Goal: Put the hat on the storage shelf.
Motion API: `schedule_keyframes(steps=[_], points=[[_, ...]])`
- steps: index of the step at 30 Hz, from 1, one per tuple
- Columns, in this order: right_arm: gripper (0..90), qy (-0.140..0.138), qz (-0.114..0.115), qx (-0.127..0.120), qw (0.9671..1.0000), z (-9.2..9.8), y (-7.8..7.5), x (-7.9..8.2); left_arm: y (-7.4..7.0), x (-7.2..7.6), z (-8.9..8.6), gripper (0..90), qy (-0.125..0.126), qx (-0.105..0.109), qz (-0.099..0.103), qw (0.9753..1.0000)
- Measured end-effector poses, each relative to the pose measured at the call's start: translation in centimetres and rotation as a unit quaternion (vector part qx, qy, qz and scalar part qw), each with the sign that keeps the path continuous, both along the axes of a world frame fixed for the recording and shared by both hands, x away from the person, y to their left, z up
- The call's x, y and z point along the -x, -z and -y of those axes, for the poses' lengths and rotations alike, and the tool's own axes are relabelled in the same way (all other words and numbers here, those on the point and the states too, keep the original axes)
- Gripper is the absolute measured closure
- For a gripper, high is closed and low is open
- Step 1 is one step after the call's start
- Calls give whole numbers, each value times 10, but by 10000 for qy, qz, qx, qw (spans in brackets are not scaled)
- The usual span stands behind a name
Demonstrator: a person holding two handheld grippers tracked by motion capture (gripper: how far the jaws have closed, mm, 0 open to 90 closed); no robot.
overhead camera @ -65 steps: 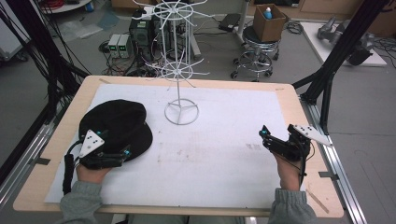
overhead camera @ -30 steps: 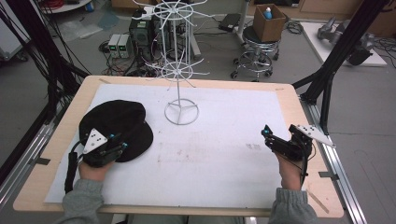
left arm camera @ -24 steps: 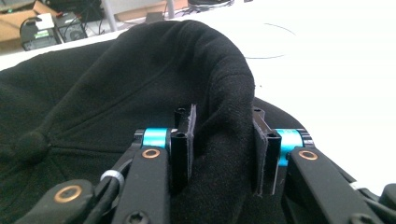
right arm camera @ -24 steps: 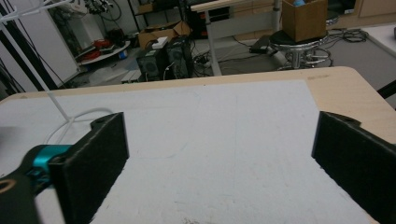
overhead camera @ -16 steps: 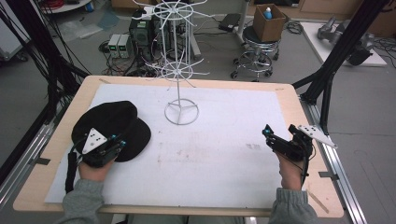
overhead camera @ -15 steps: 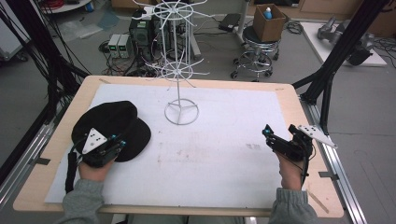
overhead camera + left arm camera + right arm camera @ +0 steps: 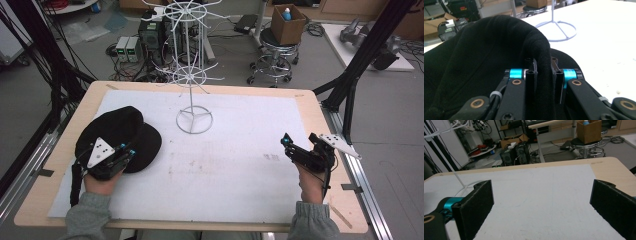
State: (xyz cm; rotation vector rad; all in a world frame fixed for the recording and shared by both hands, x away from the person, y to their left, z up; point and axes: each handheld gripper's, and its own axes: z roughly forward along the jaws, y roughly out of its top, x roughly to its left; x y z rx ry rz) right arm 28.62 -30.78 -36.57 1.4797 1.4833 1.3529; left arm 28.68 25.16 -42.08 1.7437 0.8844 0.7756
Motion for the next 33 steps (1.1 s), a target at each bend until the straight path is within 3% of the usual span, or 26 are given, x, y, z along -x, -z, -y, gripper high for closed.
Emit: schedule_keyframes(steps=[11,20,28,33], points=[[41,-13,26,-34,10000,0,-1,1,-18,11,3,794,-51,-127,536,9985],[42,-36,43,-20,10000,0,-2,1,-32,18,11,794,186,-97,785,9967],[41,-34,40,-63,10000,0,-2,1,-51,26,15,793,227,33,1090,9938],[42,-49,29,-64,10000,-1,-2,1,-65,32,14,793,235,193,1378,9900]])
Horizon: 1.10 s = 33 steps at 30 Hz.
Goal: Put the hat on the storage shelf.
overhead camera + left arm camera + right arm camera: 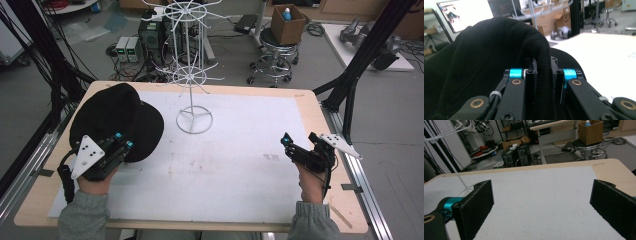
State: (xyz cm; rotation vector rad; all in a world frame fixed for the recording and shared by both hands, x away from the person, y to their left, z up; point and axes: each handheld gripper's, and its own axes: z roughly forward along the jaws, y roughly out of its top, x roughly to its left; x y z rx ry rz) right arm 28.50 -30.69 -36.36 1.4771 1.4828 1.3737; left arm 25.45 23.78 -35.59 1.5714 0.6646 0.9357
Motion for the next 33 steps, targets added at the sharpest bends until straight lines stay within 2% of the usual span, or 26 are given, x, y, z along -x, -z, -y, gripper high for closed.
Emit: schedule_keyframes(steps=[4,7,12,15,18,23,25,30,33], points=[[42,2,29,10,10000,0,0,-1,-11,6,-3,793,-19,126,265,9996],[41,1,32,28,10000,1,0,-1,-21,12,-5,793,37,314,464,9984],[42,3,33,2,10000,1,0,-1,-35,20,-6,793,80,438,741,9963],[42,-9,44,-12,10000,0,0,-1,-40,23,-5,793,102,493,790,9956],[42,-10,39,0,10000,1,0,-2,-43,23,-6,792,185,579,736,9954],[43,-74,4,-150,9999,0,0,-3,-48,20,-9,792,289,651,754,9946],[43,-57,17,-94,9999,0,0,-4,-51,19,-10,792,325,724,797,9937],[43,-58,20,-105,9999,0,0,-5,-65,13,-11,791,341,807,895,9921],[43,-72,35,-133,9999,-1,-1,-5,-78,7,-11,791,435,779,1013,9909]])
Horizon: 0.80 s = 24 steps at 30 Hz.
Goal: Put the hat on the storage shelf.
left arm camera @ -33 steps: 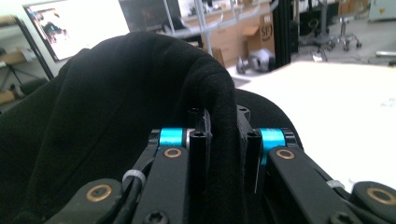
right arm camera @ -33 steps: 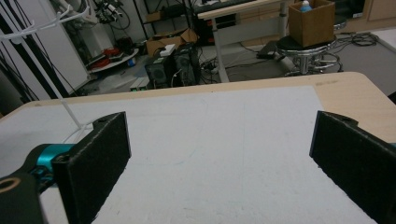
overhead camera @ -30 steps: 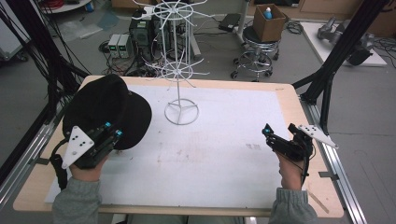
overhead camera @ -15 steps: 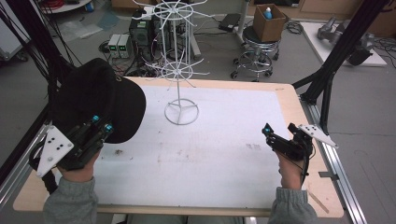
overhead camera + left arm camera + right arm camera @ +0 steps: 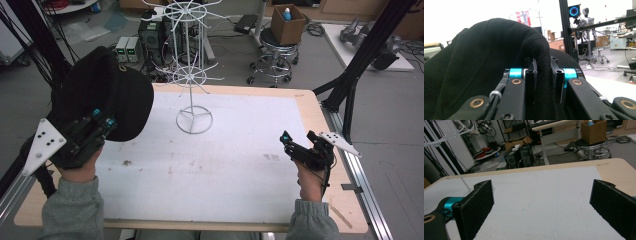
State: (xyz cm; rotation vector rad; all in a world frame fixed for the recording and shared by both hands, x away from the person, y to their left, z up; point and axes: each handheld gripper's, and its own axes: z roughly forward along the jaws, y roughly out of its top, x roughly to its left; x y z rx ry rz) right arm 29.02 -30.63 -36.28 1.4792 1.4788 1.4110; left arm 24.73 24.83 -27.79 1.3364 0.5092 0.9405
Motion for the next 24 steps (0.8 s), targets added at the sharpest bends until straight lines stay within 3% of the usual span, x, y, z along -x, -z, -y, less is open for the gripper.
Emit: schedule_keyframes(steps=[6,13,19,24], points=[[43,-14,78,-59,10000,1,-3,1,-24,-4,8,791,262,5,300,9992],[44,-46,123,-110,9999,1,-4,2,-49,-5,20,791,285,-118,653,9974],[44,-104,141,-85,9998,-3,-6,3,-61,-15,26,791,282,-30,706,9971],[46,-155,146,-76,9997,-4,-6,2,-70,-25,34,790,335,-177,779,9962]])
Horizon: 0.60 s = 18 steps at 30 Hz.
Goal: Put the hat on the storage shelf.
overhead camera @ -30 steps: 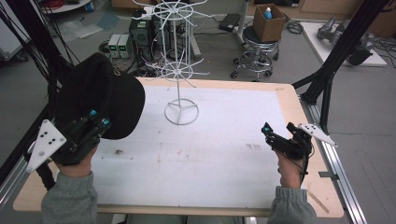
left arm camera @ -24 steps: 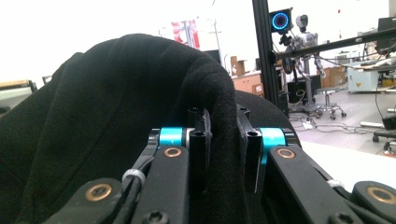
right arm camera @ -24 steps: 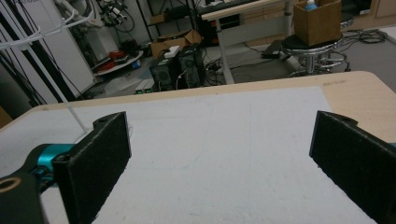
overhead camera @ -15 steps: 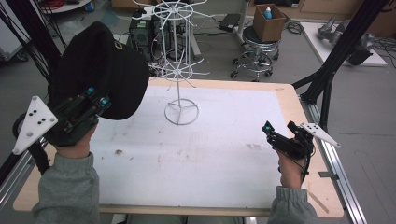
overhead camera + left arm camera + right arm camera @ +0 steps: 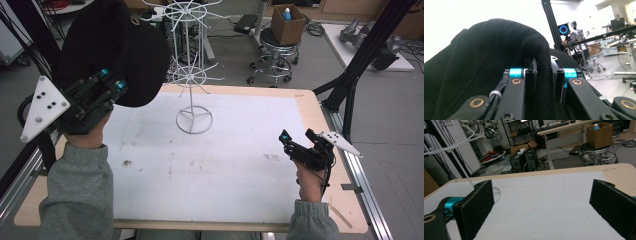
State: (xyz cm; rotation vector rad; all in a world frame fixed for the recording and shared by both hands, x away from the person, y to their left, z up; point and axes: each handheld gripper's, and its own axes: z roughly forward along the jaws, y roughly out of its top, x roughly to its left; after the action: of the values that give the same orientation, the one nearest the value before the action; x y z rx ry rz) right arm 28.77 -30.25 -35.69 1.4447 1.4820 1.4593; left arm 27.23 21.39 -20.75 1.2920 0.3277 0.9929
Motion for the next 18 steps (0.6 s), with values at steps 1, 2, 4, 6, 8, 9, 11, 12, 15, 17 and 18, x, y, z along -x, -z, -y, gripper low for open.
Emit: schedule_keyframes(steps=[1,2,4,6,8,9,11,12,15,17,18], points=[[46,0,0,0,10000,0,0,0,-2,-2,1,790,32,-11,17,10000],[46,-11,-6,-9,10000,0,0,-1,-4,-4,2,790,68,-29,27,10000],[46,-21,-35,-1,10000,-1,1,-1,-7,-8,4,790,121,-89,38,9999],[46,-39,-11,28,10000,-2,0,-1,-8,-12,5,789,182,-167,39,9997],[47,-53,8,32,10000,-2,0,0,-6,-16,5,789,270,-184,14,9995],[48,-49,27,28,10000,-1,0,0,-6,-18,5,789,294,-187,4,9994],[47,-41,7,5,10000,-1,0,0,-4,-22,6,789,361,-201,3,9991],[48,-39,-9,-7,10000,-1,0,0,-3,-23,7,788,354,-227,26,9991],[48,-53,14,18,10000,-1,0,0,0,-28,9,788,439,-186,56,9988],[47,-54,18,37,10000,-1,0,0,1,-30,11,788,517,-195,57,9985],[47,-52,12,31,10000,-1,0,0,2,-30,12,788,537,-202,48,9983]])
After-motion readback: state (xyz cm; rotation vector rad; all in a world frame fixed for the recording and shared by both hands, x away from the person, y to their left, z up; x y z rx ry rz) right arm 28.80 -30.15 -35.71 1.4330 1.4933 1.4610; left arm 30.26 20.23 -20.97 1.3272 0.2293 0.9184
